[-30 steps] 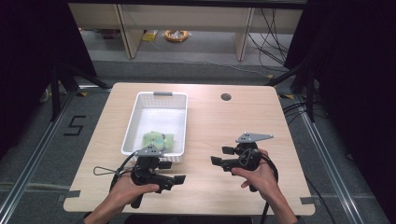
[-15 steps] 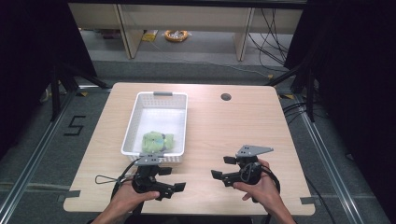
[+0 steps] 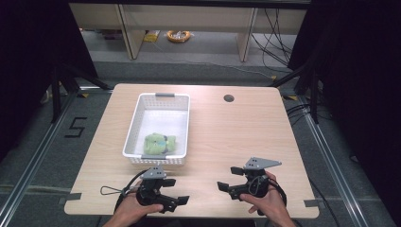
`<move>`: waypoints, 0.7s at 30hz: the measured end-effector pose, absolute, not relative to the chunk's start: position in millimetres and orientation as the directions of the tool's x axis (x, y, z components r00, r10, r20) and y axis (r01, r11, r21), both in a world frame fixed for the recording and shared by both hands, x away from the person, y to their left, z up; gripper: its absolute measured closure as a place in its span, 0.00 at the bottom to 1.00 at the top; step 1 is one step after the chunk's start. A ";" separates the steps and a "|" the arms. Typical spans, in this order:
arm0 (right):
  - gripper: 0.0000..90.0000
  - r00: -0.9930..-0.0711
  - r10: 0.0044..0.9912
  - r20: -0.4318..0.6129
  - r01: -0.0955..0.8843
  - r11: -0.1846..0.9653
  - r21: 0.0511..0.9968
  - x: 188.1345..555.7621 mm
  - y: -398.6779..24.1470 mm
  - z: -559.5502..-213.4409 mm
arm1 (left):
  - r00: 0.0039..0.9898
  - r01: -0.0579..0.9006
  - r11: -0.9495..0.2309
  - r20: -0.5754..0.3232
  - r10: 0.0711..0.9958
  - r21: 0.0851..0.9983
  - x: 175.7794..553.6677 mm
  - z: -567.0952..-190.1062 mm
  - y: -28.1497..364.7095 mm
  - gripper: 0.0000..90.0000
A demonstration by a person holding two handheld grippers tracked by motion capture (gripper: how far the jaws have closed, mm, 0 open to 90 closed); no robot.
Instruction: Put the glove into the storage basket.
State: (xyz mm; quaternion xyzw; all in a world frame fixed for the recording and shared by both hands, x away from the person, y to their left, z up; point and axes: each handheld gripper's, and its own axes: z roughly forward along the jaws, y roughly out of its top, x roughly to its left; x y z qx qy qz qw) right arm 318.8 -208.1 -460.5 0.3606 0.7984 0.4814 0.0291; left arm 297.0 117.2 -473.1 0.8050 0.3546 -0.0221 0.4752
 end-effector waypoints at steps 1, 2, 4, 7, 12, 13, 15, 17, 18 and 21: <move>0.19 -0.726 0.614 0.309 0.564 0.276 0.778 316.9 -209.2 -461.4 | 0.745 0.592 -0.298 -0.367 0.557 0.749 296.1 -474.2 116.9 0.18; 0.19 -0.731 0.606 0.315 0.562 0.271 0.781 316.5 -209.2 -463.6 | 0.752 0.580 -0.318 -0.343 0.562 0.750 295.2 -475.7 117.3 0.18; 0.18 -0.717 0.612 0.334 0.579 0.257 0.773 312.4 -209.6 -467.3 | 0.759 0.568 -0.327 -0.328 0.562 0.755 293.6 -478.4 116.8 0.18; 0.17 -0.708 0.616 0.344 0.596 0.262 0.759 307.9 -210.4 -472.1 | 0.755 0.566 -0.343 -0.306 0.580 0.749 289.9 -480.8 117.2 0.18; 0.17 -0.721 0.604 0.338 0.587 0.274 0.762 302.4 -211.1 -477.0 | 0.772 0.542 -0.383 -0.263 0.578 0.748 287.9 -484.3 121.2 0.18; 0.18 -0.722 0.608 0.331 0.583 0.277 0.764 301.2 -211.9 -477.3 | 0.769 0.543 -0.372 -0.267 0.581 0.753 287.0 -485.8 120.6 0.18; 0.18 -0.741 0.595 0.310 0.561 0.296 0.773 301.7 -214.5 -478.1 | 0.768 0.540 -0.375 -0.258 0.586 0.753 285.1 -487.4 120.8 0.18; 0.18 -0.731 0.604 0.317 0.576 0.297 0.762 299.2 -215.5 -479.0 | 0.769 0.542 -0.378 -0.261 0.584 0.751 284.1 -489.3 121.7 0.18; 0.18 -0.728 0.613 0.308 0.571 0.292 0.767 298.0 -215.8 -480.4 | 0.759 0.559 -0.372 -0.276 0.590 0.741 282.7 -490.0 121.8 0.18; 0.18 -0.723 0.628 0.289 0.573 0.310 0.759 295.6 -218.0 -482.2 | 0.771 0.543 -0.388 -0.258 0.583 0.745 280.8 -492.7 122.1 0.18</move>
